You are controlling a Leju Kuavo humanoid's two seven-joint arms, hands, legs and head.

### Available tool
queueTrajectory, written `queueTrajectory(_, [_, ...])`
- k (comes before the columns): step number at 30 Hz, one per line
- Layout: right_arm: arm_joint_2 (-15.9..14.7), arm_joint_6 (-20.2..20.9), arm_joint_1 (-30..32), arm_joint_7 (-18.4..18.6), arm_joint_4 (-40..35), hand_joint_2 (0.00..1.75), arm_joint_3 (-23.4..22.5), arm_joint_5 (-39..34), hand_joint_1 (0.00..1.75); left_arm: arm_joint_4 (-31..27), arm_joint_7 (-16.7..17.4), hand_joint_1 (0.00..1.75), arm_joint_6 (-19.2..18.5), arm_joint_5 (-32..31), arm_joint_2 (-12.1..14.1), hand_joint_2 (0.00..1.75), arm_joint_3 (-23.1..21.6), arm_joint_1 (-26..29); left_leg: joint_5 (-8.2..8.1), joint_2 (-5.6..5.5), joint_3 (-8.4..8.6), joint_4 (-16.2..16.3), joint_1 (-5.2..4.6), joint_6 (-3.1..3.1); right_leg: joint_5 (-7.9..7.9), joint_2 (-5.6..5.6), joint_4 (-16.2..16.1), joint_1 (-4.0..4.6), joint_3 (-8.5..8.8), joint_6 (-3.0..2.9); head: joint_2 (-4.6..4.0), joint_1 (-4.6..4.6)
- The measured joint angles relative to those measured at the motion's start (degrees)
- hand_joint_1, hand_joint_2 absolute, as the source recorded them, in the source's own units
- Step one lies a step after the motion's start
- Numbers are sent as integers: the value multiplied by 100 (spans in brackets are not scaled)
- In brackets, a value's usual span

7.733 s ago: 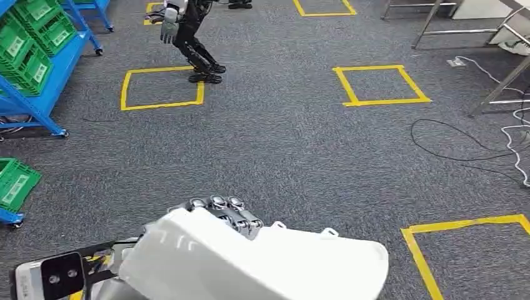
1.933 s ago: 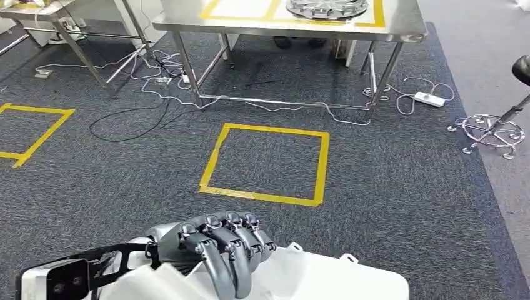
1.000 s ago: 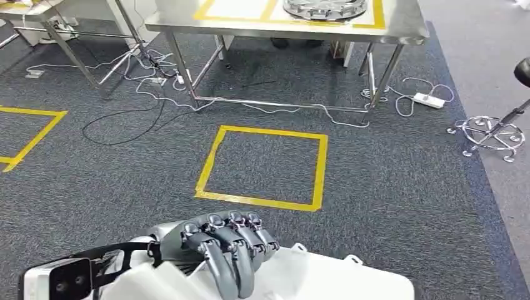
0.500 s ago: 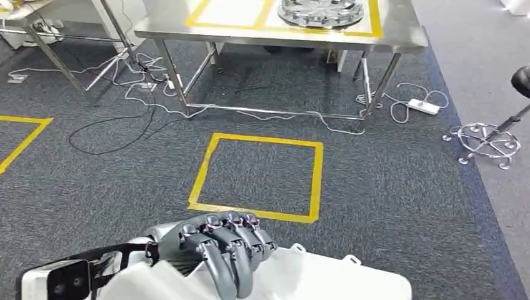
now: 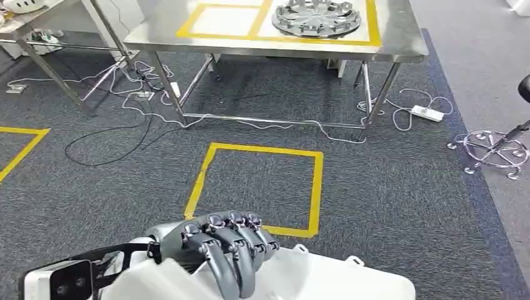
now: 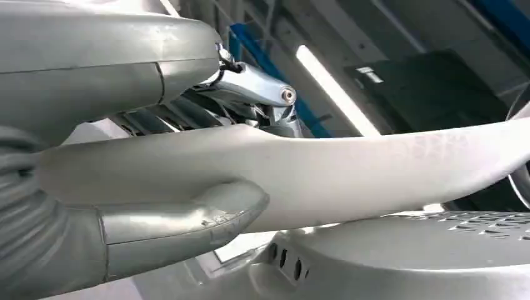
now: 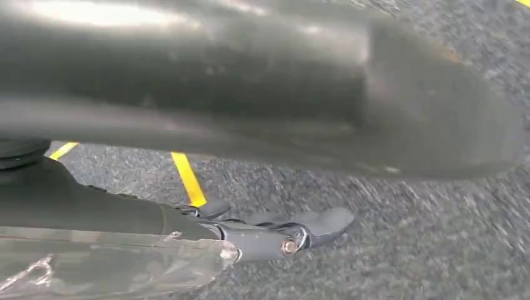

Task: Take the parts from the cabinet and place them on the table.

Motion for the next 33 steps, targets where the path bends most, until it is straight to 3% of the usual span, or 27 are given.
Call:
queueTrajectory(1, [0, -2, 5, 0, 0, 0, 0, -2, 0, 0, 0, 175, 2, -2, 0, 175, 0, -9, 4, 0, -166, 304, -1, -20, -41, 2, -13, 3, 53, -40, 0, -2])
queueTrajectory(2, [0, -2, 0, 0, 0, 0, 0, -2, 0, 0, 0, 175, 2, -2, 4, 175, 0, -9, -101, 0, -417, 692, -2, -41, -83, 1, -20, 7, 99, -69, 0, -2])
queueTrajectory(4, [0, 0, -5, 0, 0, 0, 2, -2, 0, 0, 0, 175, 4, -4, 13, 175, 0, -3, -514, 0, -1018, 1467, -2, -58, -190, 4, -21, 22, 198, -98, 0, -2])
queueTrajectory(5, [0, -2, 0, 2, 0, 0, 2, -2, 0, 0, 0, 175, 4, -4, 17, 175, 0, -2, -621, 0, -1219, 1610, -3, -49, -244, 8, -21, 29, 261, -103, 0, 0])
queueTrajectory(6, [0, 0, 2, 2, 0, 0, 2, 0, 0, 0, 0, 175, 4, -7, 20, 175, 0, -1, -563, 0, -1308, 1559, -3, -32, -298, 22, -21, 33, 333, -100, 0, -4])
queueTrajectory(7, [0, 0, -1, 2, 0, 0, 2, 0, 0, 0, 0, 175, 4, -11, 20, 175, 0, -1, -366, 0, -1302, 1353, -4, -11, -357, 34, -21, 35, 422, -96, 0, 0])
queueTrajectory(8, [0, 2, -5, 2, 0, 0, 4, 0, 0, 0, 0, 175, 7, -18, 20, 175, 0, -2, -32, -1, -1214, 981, -8, 16, -426, 45, -24, 36, 525, -85, 0, -2])
queueTrajectory(10, [0, 7, 5, 2, 0, 0, 7, 0, 0, 0, 0, 175, 7, -20, 22, 175, 2, -1, 794, 10, -1036, 157, -23, 83, -559, 56, -37, 39, 656, -44, 0, 0])
queueTrajectory(11, [0, 7, -13, 2, 0, 0, 7, 2, 0, 0, -2, 175, 18, -20, 24, 175, 0, 0, 732, 8, -1048, -12, -37, 75, -636, 78, -6, 64, 697, 7, 0, -31])
queueTrajectory(12, [0, 13, -21, 2, 0, 0, 9, 4, 0, -7, -7, 175, 20, -28, 24, 175, 2, 5, 719, 1, -1014, -33, -44, 89, -703, 71, -81, 63, 709, 47, 0, -2])
queueTrajectory(14, [2, 24, -11, 2, 0, 0, 11, 4, 0, -7, -9, 175, 20, -28, 15, 175, 4, -9, 709, -24, -934, -117, -39, 162, -634, 64, -87, 57, 880, 128, 0, 0])
queueTrajectory(15, [-2, 26, -19, 2, 0, 0, 11, 7, 0, -9, -11, 175, 20, -28, 7, 175, 7, -1, 747, -32, -832, -121, -19, 215, -718, 55, -102, 47, 894, 158, 2, -13])
queueTrajectory(16, [-2, 26, -30, 2, 0, 0, 13, 5, 0, -11, -11, 175, 20, -31, 7, 175, 9, -4, 689, -24, -756, -122, -18, 252, -743, 50, 106, 43, 844, 172, -2, 18])
queueTrajectory(17, [-6, 33, -42, 2, 0, 0, 17, 7, 0, -11, -11, 175, 20, -35, 4, 175, 9, -6, 647, -19, -711, -122, -19, 278, -813, 49, 476, 43, 629, 182, 2, 30])
queueTrajectory(19, [-7, 31, -28, 2, 0, 0, 17, 9, 0, -11, -13, 175, 22, -37, 4, 175, 11, 0, 549, -23, -634, -122, -20, 298, -1132, 49, 1320, 44, 26, 211, 2, 15])
queueTrajectory(20, [-7, 26, -8, 7, 0, 0, 17, 11, 0, -11, -13, 175, 22, -37, 4, 175, 11, 8, 487, -32, -567, -121, -20, 303, -1304, 49, 1574, 41, -223, 225, 0, 17])
queueTrajectory(21, [-7, 26, 6, 7, 0, 0, 17, 11, 0, -11, -13, 175, 22, -37, 7, 175, 11, 14, 424, -41, -492, -121, -19, 301, -1320, 48, 1572, 34, -340, 243, 2, 31])
queueTrajectory(22, [-9, 24, 7, 9, 0, 0, 17, 15, 0, -11, -13, 175, 24, -37, 7, 175, 13, 20, 353, -48, -391, -121, -18, 291, -1203, 48, 1357, 30, -351, 256, 2, 22])
queueTrajectory(23, [-13, 20, 5, 9, 0, 0, 17, 18, 0, -11, -15, 175, 24, -37, 4, 175, 13, 20, 274, -49, -274, -121, -13, 276, -924, 47, 972, 27, -273, 247, 0, 26])
queueTrajectory(24, [-20, 11, 8, 9, 0, 0, 17, 18, 0, -11, -15, 175, 26, -37, 4, 175, 13, 19, 198, -48, -155, -122, -6, 255, -551, 44, 522, 25, -156, 244, 2, 22])
queueTrajectory(25, [-22, 11, 20, 9, 0, 0, 18, 17, 0, -11, -15, 175, 26, -37, 4, 175, 15, 19, 121, -44, -85, -125, -3, 230, -70, 35, 114, 20, -72, 252, 0, 26])
queueTrajectory(26, [-20, 11, 27, 9, 2, 0, 18, 18, 0, -9, -15, 175, 31, -39, 9, 175, 15, 26, 51, -47, 8, -93, -16, 200, 117, 2, -18, 31, -80, 199, 0, 20])
queueTrajectory(27, [-22, 11, 9, 13, 2, 0, 20, 20, 0, -13, -15, 175, 37, -44, 7, 175, 20, 24, 22, -57, -6, -156, -27, 163, 20, -2, -19, 65, -6, 112, 0, 16])
queueTrajectory(28, [-22, 11, 6, 11, 2, 0, 20, 20, 0, -15, -15, 175, 39, -55, 0, 175, 22, 21, 39, -57, 57, -171, -21, 116, 60, 4, -54, 71, 2, 58, 0, 18])
queueTrajectory(31, [-24, 15, 2, 4, 2, 0, 20, 20, 0, -17, -15, 175, 39, -63, 7, 175, 22, 23, 34, -45, 56, -27, -17, 54, 54, 26, -150, 39, 173, -50, 0, 9])
queueTrajectory(32, [-26, 13, 0, 4, 2, 0, 20, 20, 0, -20, -17, 175, 42, -66, 7, 175, 22, 11, -56, -42, -121, 276, -18, 33, 28, 26, -157, 34, 204, -79, 0, -35])
queueTrajectory(33, [-31, 15, -3, 4, 2, 0, 20, 20, 0, -20, -17, 175, 42, -68, 11, 175, 22, 17, -241, -41, -413, 726, -7, 10, -1, 26, -158, 32, 225, -88, 0, -42])
